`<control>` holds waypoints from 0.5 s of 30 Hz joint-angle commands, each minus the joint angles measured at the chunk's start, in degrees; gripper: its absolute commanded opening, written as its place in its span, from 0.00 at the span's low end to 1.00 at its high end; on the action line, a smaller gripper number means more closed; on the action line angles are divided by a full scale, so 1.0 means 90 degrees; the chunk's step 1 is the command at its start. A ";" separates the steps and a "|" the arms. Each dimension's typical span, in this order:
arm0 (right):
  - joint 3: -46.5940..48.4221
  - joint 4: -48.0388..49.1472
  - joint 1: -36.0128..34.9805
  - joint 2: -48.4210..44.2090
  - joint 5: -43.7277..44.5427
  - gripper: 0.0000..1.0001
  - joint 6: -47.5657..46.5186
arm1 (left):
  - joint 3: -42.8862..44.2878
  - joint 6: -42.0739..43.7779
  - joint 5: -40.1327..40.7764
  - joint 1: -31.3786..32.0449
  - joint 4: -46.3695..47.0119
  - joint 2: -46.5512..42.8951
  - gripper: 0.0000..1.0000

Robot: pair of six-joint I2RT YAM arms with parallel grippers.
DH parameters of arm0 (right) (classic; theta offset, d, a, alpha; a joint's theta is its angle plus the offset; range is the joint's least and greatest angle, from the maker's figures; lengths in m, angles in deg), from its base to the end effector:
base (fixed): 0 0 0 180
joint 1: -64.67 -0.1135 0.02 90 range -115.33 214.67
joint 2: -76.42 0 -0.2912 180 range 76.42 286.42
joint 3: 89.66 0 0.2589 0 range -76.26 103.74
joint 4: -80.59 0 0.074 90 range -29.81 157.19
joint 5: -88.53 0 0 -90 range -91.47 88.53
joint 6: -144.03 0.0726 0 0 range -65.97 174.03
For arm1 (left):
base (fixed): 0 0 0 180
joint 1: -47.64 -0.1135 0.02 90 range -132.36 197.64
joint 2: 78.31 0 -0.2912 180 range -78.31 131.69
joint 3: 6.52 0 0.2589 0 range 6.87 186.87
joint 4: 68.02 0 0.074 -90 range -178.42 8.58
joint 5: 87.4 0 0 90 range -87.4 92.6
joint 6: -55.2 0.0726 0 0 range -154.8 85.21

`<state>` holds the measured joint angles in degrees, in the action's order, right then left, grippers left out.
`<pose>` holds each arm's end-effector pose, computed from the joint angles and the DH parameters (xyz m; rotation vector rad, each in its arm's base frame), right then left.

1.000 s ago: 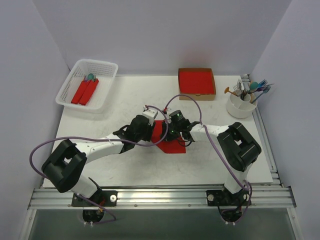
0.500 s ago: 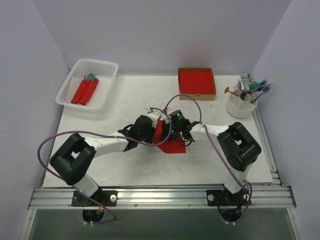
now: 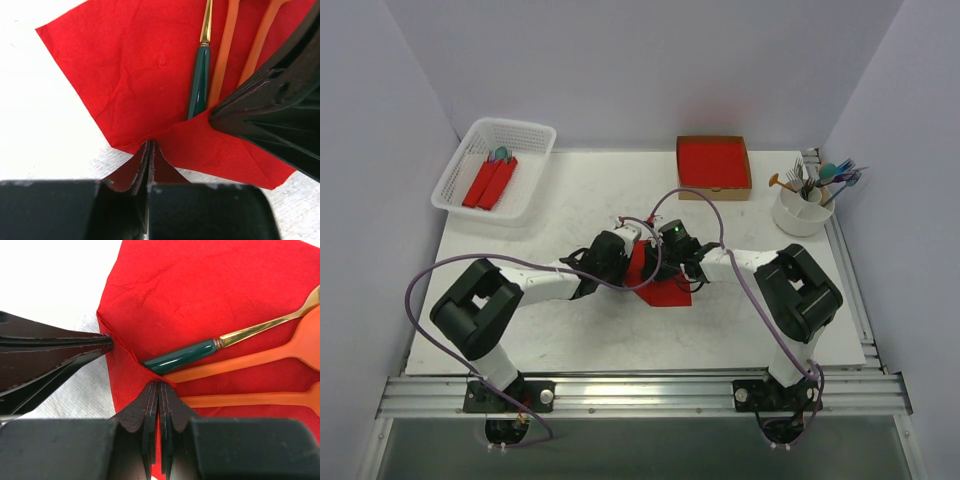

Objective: Place the utensils on the paper napkin and roll it up
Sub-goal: Roll the napkin at the center of the board.

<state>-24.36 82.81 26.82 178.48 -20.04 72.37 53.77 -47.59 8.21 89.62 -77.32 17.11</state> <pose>0.3063 0.2673 0.1624 -0.5784 2.2100 0.8917 0.2751 -0.2380 0.1520 0.5498 2.3050 -0.3547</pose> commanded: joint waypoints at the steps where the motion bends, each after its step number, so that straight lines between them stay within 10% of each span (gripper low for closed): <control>1: 0.0063 -0.0026 0.0045 0.0017 -0.0066 0.01 -0.0037 | 0.0287 -0.0023 -0.0173 -0.0045 0.0179 0.0140 0.02; 15: 0.0025 -0.0075 0.0025 -0.0705 -0.0212 0.08 0.0304 | 0.0190 -0.0004 -0.0183 -0.0055 0.0179 0.0160 0.02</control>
<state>-24.36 81.80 26.87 177.06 -20.41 73.64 54.07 -47.59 7.22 89.53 -77.08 18.31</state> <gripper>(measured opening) 0.076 0.033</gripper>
